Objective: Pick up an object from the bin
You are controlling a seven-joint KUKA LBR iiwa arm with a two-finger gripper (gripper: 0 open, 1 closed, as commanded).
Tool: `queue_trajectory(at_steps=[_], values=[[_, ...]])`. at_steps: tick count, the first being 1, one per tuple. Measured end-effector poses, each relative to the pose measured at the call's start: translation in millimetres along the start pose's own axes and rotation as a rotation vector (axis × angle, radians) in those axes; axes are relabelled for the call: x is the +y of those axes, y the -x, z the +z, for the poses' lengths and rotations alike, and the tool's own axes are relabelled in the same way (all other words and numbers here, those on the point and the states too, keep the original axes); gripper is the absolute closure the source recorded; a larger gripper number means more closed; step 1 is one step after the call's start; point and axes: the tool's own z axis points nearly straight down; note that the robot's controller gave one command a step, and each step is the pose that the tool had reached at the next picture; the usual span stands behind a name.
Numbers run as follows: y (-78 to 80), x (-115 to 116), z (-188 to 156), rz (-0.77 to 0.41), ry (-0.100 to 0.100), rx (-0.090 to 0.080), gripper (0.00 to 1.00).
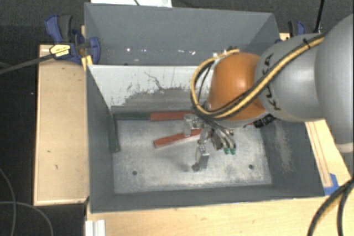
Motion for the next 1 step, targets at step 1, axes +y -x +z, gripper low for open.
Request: queue_trajectory(at_steps=[1], values=[[17.7, 35.1, 13.4, 0.019, -0.002, -0.009, 0.00]])
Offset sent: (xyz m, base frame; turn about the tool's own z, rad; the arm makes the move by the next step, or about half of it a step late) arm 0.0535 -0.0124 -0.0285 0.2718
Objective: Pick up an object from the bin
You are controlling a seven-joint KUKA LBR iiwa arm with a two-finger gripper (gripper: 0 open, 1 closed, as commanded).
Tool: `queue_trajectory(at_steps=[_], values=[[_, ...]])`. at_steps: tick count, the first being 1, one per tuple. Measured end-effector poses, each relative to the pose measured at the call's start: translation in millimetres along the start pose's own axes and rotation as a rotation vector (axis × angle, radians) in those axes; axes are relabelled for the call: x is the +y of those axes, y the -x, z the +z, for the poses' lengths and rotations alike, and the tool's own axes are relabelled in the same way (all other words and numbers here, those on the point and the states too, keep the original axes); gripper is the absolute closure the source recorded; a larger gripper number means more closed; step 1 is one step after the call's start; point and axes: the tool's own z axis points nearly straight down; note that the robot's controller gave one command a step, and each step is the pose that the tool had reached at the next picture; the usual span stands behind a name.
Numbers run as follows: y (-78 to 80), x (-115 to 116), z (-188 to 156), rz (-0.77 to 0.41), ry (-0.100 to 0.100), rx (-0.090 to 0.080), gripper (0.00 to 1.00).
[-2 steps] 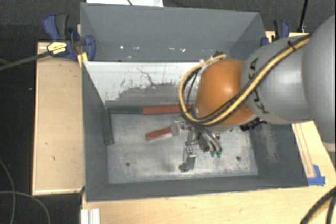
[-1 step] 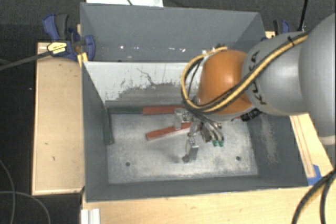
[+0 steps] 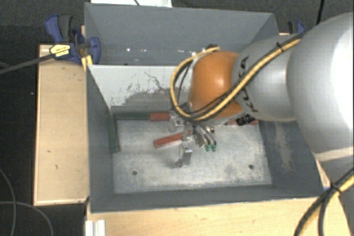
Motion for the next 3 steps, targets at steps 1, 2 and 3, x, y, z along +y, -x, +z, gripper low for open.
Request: queue_trajectory(at_steps=[1, 2, 3], values=[[36.4, -53, 14, 0.254, 0.001, 0.002, 1.00], [36.4, -53, 14, 0.254, 0.001, 0.002, 1.00], [19.9, -52, -161, 0.230, 0.002, -0.003, 1.00]])
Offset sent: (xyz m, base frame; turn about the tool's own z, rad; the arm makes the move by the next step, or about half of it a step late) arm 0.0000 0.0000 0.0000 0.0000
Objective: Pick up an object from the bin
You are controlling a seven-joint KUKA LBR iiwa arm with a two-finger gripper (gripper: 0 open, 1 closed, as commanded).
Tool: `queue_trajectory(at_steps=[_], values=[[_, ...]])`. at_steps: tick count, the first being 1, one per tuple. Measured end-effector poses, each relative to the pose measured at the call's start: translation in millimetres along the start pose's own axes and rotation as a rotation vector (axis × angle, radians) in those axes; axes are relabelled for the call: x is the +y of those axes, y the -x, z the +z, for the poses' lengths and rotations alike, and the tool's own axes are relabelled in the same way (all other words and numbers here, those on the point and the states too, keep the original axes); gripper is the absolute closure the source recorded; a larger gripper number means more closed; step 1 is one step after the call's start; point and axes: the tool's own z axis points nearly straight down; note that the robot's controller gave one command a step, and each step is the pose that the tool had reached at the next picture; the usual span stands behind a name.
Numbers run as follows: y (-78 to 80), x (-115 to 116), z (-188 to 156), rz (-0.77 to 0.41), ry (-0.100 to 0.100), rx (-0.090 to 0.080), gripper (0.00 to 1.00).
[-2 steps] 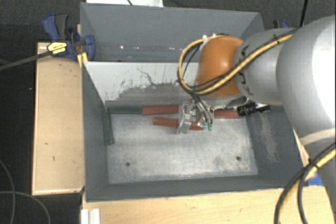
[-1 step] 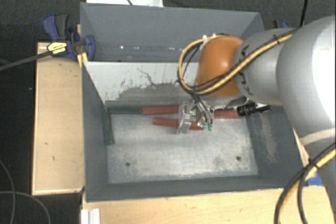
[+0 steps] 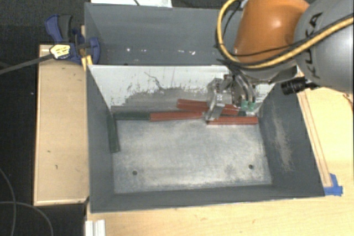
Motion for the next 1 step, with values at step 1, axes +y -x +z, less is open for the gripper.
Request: queue_trajectory(at_steps=[1], values=[[-0.9, -0.3, 2.2, 0.000, -0.001, 0.004, 1.00]])
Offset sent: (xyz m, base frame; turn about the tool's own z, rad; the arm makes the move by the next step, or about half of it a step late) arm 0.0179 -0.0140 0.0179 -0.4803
